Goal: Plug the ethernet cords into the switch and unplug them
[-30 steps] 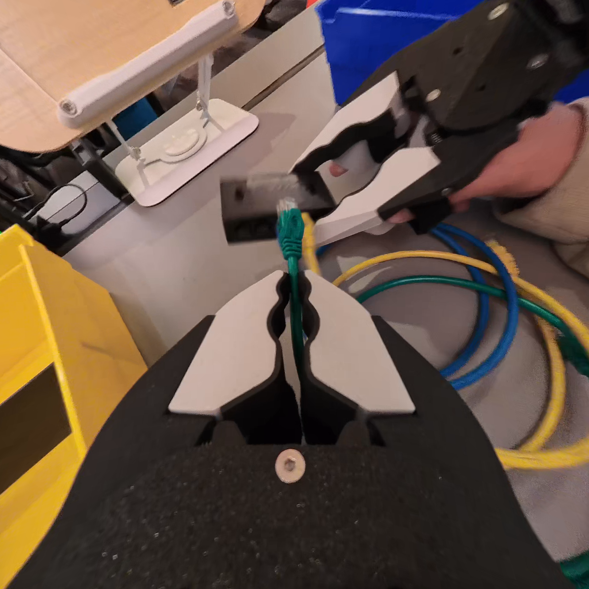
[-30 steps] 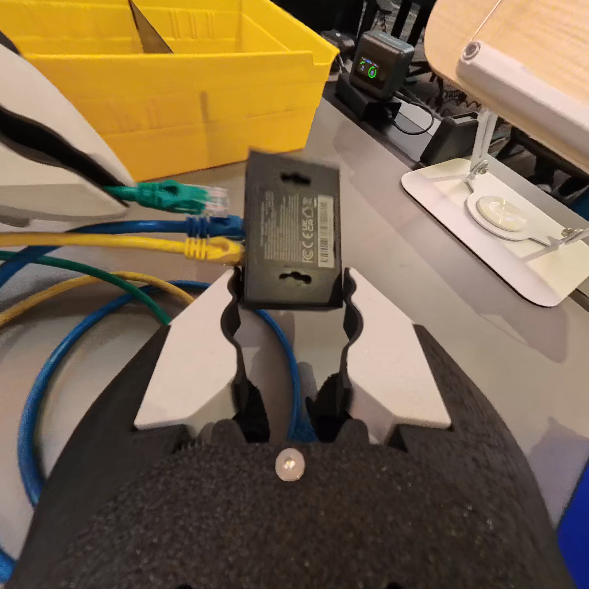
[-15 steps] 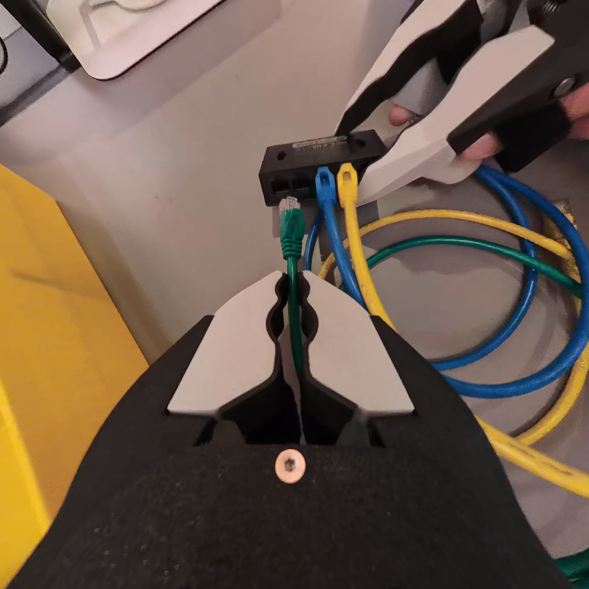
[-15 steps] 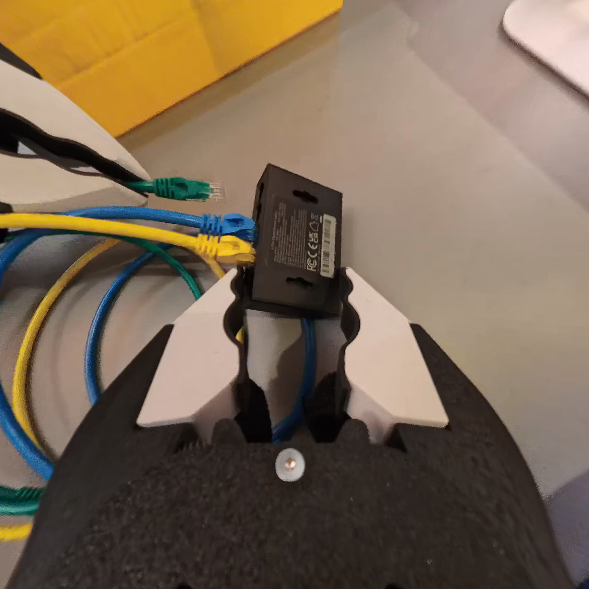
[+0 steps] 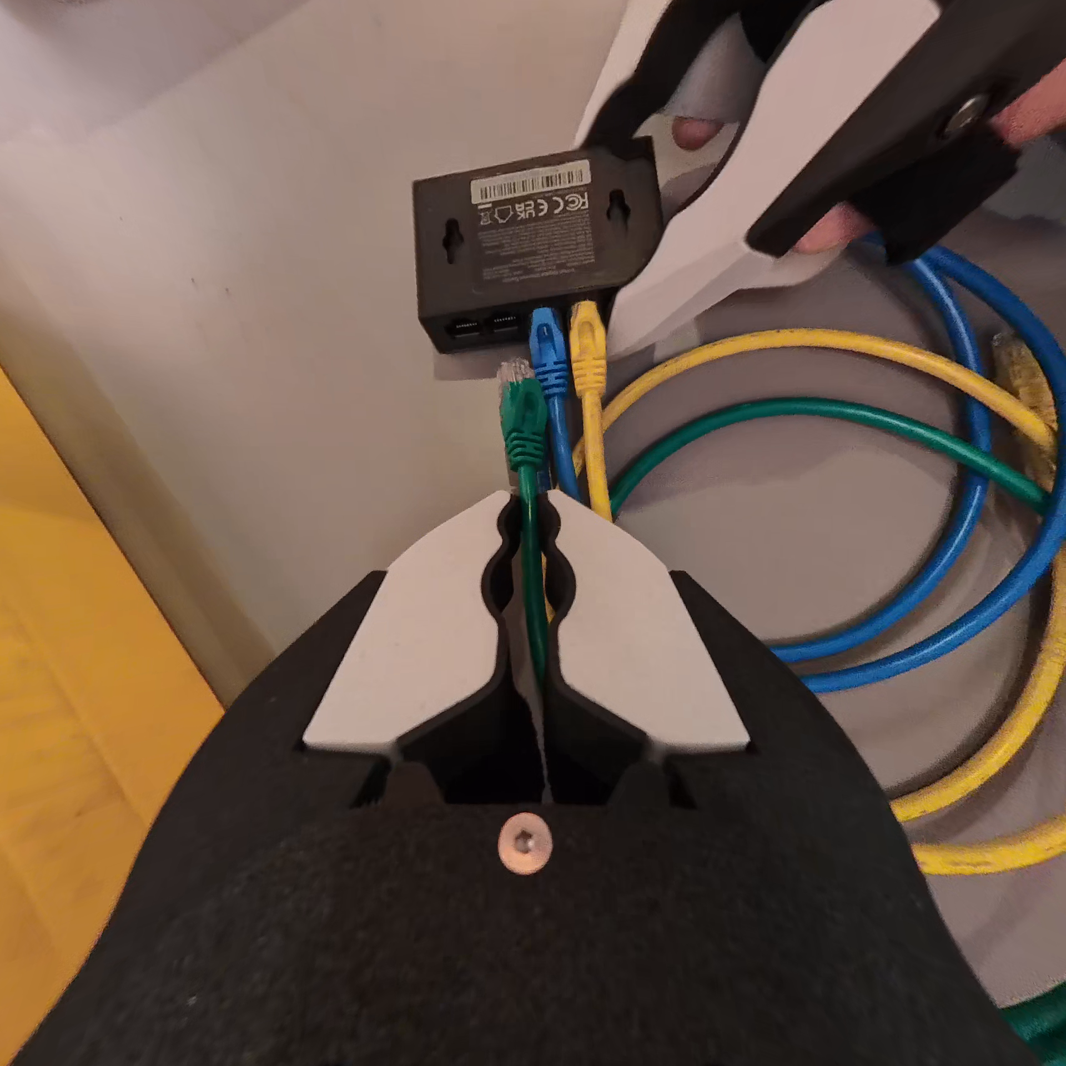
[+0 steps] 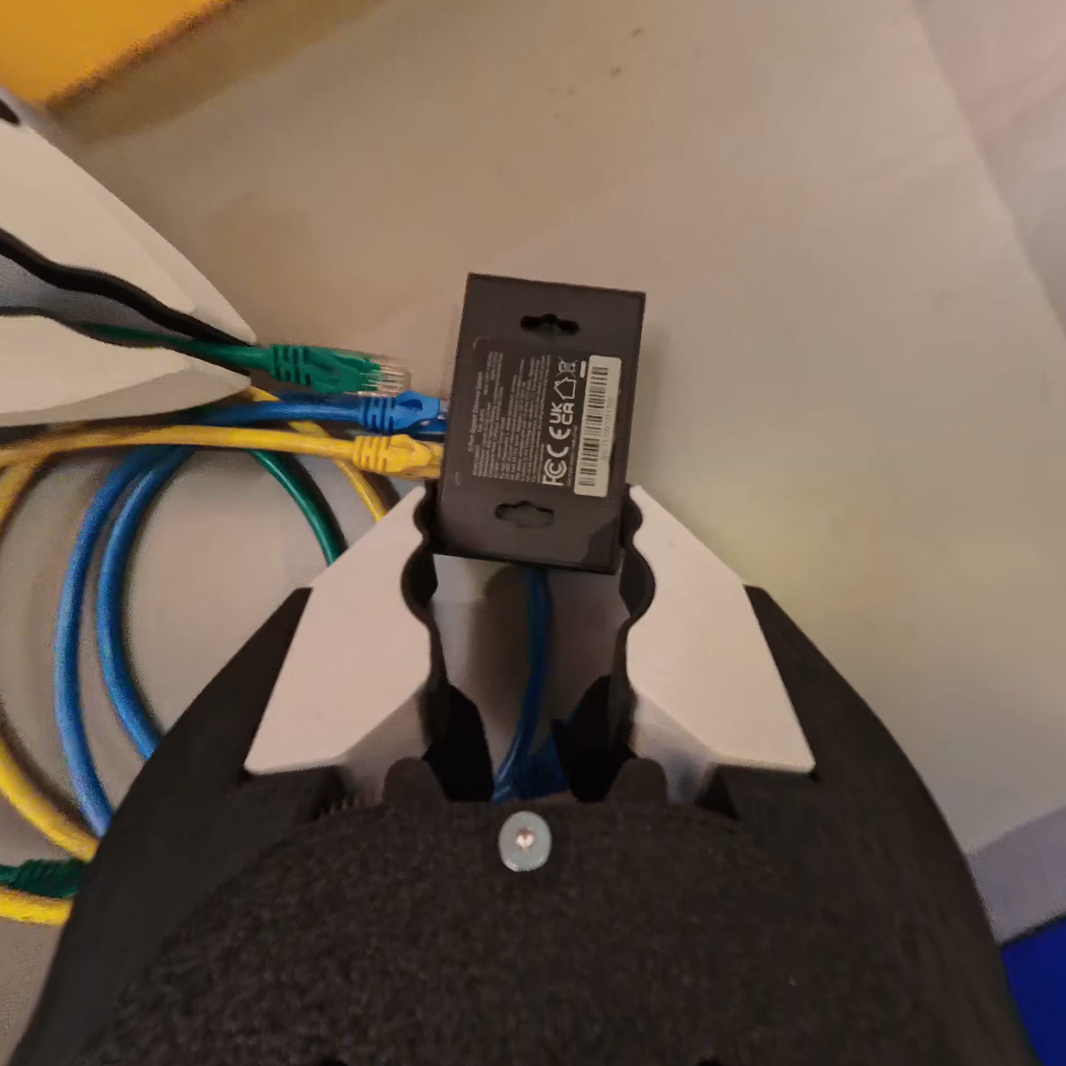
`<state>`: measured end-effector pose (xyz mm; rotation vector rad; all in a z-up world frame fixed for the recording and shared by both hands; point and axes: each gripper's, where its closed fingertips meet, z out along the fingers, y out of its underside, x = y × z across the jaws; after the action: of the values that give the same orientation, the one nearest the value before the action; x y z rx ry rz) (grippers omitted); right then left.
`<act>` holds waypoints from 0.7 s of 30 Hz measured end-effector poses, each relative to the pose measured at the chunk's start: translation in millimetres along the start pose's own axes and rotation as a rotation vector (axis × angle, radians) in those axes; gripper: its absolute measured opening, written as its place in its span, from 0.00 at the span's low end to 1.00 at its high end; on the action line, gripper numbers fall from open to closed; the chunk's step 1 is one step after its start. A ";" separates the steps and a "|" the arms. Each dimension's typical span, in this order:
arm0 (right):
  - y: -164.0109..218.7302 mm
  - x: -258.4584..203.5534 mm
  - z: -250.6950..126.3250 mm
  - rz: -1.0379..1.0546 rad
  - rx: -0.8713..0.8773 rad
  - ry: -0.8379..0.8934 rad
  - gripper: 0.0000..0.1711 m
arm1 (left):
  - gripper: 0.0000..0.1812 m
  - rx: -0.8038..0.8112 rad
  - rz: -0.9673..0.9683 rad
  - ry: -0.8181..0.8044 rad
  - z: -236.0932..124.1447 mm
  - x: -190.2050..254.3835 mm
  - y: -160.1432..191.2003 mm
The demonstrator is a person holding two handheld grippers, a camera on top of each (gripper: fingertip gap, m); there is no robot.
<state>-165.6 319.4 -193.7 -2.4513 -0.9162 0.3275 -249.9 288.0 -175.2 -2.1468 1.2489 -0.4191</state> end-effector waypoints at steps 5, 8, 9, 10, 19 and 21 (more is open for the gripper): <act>-8.5 0.4 -5.8 -0.087 0.056 0.074 0.36 | 0.03 0.026 -0.032 -0.004 -7.6 -3.0 -5.2; -21.9 -4.1 -26.4 -0.145 0.252 0.156 0.36 | 0.03 0.061 -0.017 0.003 -19.9 -0.2 -16.0; -26.1 -10.7 -33.6 -0.175 0.324 0.156 0.36 | 0.03 0.072 -0.003 0.004 -23.8 1.8 -19.9; -25.8 -13.0 -38.1 -0.167 0.354 0.162 0.36 | 0.03 0.075 0.009 0.002 -27.0 3.6 -22.6; -19.7 -16.6 -51.8 -0.092 0.404 0.149 0.36 | 0.03 0.149 0.024 -0.002 -41.4 12.1 -38.9; -22.3 -17.0 -54.7 -0.096 0.431 0.164 0.36 | 0.03 0.149 0.008 0.005 -42.3 11.4 -38.7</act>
<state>-169.4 302.5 -134.7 -2.0014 -0.7944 0.2542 -241.4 277.7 -118.3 -2.0156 1.1897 -0.4985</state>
